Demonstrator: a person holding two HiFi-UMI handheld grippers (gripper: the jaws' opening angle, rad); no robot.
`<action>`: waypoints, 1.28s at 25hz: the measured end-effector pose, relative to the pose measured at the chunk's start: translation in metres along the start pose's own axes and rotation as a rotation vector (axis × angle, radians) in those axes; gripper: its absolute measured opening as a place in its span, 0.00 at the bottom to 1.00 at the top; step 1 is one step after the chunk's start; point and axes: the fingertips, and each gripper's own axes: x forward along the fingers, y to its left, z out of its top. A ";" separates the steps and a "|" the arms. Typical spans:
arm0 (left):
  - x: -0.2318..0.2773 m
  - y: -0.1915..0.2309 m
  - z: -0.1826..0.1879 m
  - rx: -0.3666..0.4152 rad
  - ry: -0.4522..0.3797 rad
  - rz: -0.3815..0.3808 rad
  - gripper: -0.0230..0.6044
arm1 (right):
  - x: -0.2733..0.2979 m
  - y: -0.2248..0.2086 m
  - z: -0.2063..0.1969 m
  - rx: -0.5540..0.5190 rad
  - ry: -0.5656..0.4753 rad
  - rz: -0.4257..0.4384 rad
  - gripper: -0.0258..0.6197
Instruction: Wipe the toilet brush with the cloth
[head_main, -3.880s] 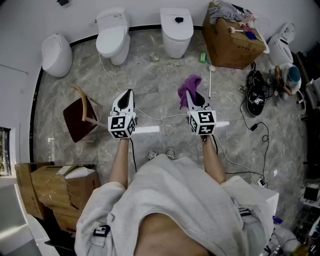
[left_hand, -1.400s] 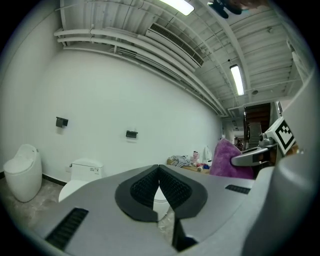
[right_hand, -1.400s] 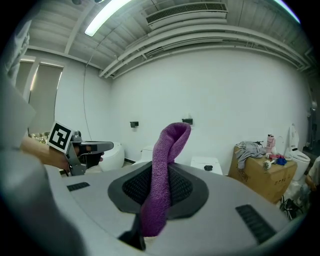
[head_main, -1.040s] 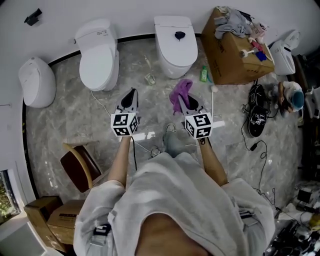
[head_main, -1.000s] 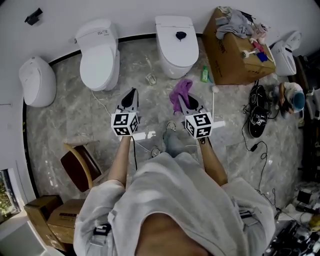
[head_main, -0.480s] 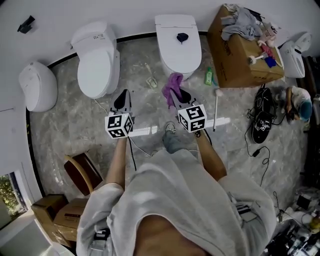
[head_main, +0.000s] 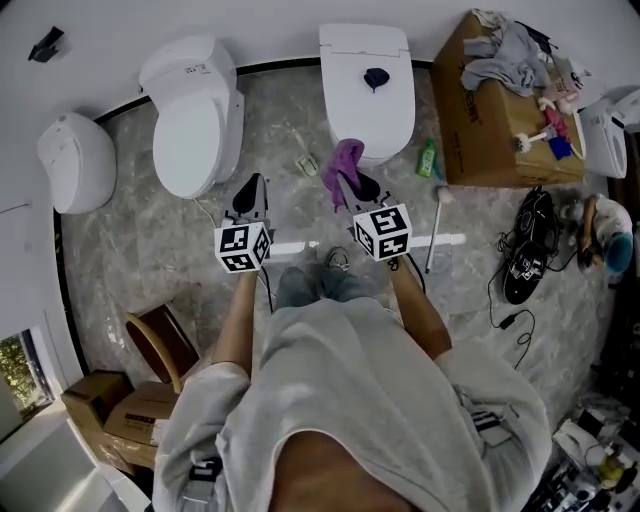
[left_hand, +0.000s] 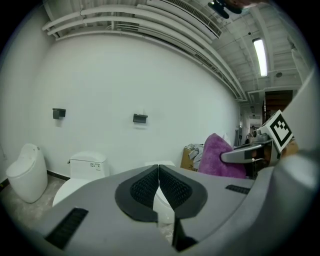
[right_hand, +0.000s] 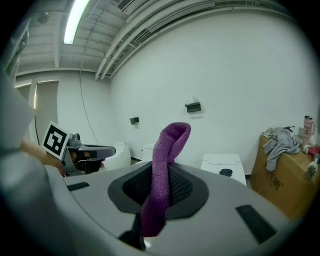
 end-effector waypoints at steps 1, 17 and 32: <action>0.006 0.002 -0.001 -0.003 0.005 0.002 0.07 | 0.005 -0.003 -0.002 0.002 0.008 0.001 0.16; 0.138 0.098 -0.080 -0.051 0.161 -0.119 0.07 | 0.145 -0.038 -0.031 0.054 0.158 -0.091 0.16; 0.174 0.134 -0.233 -0.057 0.251 -0.083 0.07 | 0.216 -0.023 -0.153 0.048 0.202 0.004 0.16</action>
